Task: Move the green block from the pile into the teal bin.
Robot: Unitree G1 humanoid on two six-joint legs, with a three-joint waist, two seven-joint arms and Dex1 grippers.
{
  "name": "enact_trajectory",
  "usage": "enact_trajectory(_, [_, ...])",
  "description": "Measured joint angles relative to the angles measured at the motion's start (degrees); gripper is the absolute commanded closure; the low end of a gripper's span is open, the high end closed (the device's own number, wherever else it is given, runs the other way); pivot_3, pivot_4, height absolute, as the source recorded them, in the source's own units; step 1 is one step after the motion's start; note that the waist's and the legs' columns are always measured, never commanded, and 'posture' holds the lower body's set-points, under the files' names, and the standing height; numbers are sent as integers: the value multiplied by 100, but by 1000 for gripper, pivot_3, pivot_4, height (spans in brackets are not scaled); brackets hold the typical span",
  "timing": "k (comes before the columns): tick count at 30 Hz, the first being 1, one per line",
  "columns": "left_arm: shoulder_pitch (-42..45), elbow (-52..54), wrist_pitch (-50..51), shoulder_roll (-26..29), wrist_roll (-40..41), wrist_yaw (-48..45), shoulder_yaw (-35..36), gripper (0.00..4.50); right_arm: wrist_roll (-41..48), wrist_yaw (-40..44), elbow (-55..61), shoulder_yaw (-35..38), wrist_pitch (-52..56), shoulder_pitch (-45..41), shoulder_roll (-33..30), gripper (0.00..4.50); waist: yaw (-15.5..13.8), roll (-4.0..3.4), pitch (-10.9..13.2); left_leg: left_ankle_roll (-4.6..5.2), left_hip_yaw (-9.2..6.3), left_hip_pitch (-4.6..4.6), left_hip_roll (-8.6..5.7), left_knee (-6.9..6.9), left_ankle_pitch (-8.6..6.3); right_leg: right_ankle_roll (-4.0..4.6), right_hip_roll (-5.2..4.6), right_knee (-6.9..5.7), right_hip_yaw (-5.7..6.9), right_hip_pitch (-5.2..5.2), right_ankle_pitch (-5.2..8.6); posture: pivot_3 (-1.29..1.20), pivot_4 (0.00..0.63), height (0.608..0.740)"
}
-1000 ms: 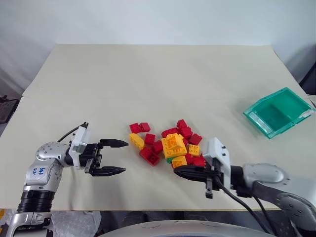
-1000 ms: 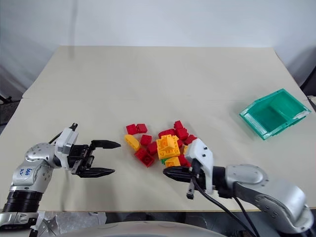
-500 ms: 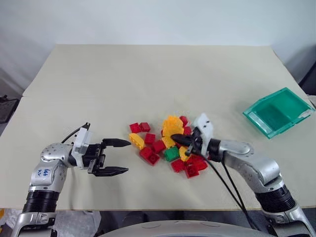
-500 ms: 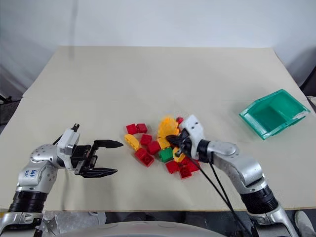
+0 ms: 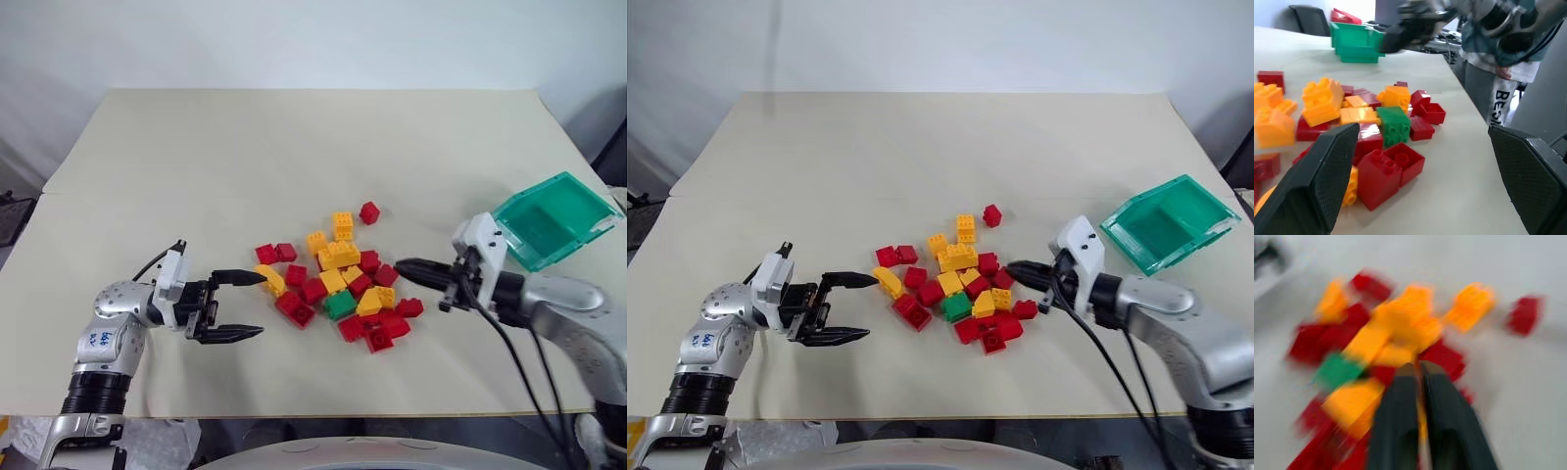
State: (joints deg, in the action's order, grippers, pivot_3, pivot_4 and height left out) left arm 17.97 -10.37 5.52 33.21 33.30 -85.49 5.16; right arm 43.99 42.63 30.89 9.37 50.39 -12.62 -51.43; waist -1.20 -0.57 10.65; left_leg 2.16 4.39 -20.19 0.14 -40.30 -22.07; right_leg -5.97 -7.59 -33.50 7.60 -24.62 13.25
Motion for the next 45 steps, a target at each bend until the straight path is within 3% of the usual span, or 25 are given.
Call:
enact_trajectory(10, [196, -307, -134, -56, -42, -43, -48, 0, 617, 510, 469, 983, 747, 355, -1214, 55, -21, 6, 3, 5, 0, -1, -5, 0, -4, -2, -7, 5, 1, 0, -2, 0, 150, 740])
enact_trajectory(13, [190, -404, -169, -53, -43, -42, -36, 0, 1064, 360, 781, 851, 1100, 38, -1266, 23, 1, 10, 5, 3, 0, 1, -2, 0, -5, -2, -6, 4, -1, 0, -2, 0, 150, 740])
enact_trajectory(17, [194, -389, -208, -57, -44, -40, -14, 0, 1359, -218, 942, -11, 1437, -845, -745, 23, 30, 13, 5, -2, -1, 3, 1, -2, -5, 0, -7, 3, -1, 0, -3, 0, 150, 740])
enact_trajectory(23, [2, -139, -178, -58, -32, 22, 46, 0, 475, -584, 627, -2152, 1615, -2083, 96, 23, 78, 12, 5, -1, -1, -10, -7, -2, -5, 0, -11, 5, 1, -10, -3, 0, 150, 740])
enact_trajectory(28, [-301, 167, -94, -36, -6, 154, 118, 0, -265, -559, 151, -3177, 1663, -2644, 346, 23, 101, 12, 5, -1, -3, -14, -9, -2, -5, 0, -9, 8, 4, -11, -3, 0, 150, 740])
enact_trajectory(34, [-480, 421, -37, -26, 14, 314, 193, 0, -820, -299, -144, -3891, 1730, -3181, 531, 23, 139, 13, 4, -1, -2, -2, -6, -3, -5, 0, -7, 5, 3, -3, -3, 0, 150, 740])
enact_trajectory(37, [-532, 553, -28, -42, 15, 407, 212, 0, -1136, -245, -623, -4370, 1807, -3492, 1060, 23, 149, 18, 1, -5, -1, 1, -3, -9, -2, 0, -8, -6, 2, -2, -3, 0, 150, 740])
enact_trajectory(42, [-590, 595, -17, -63, 17, 520, 227, 0, -1465, -200, -1075, -4592, 1968, -3703, 1371, 23, 147, 19, 0, -5, -4, -4, -3, -24, -2, 1, -10, -14, 1, -4, -3, 0, 150, 740])
enact_trajectory(45, [-607, 705, -16, -81, 17, 577, 221, 0, -1587, -199, -1135, -4628, 2015, -3754, 1493, 580, 161, 20, -1, -6, -4, -3, -1, -24, -2, 1, -9, -16, 2, -4, -3, 0, 150, 740])
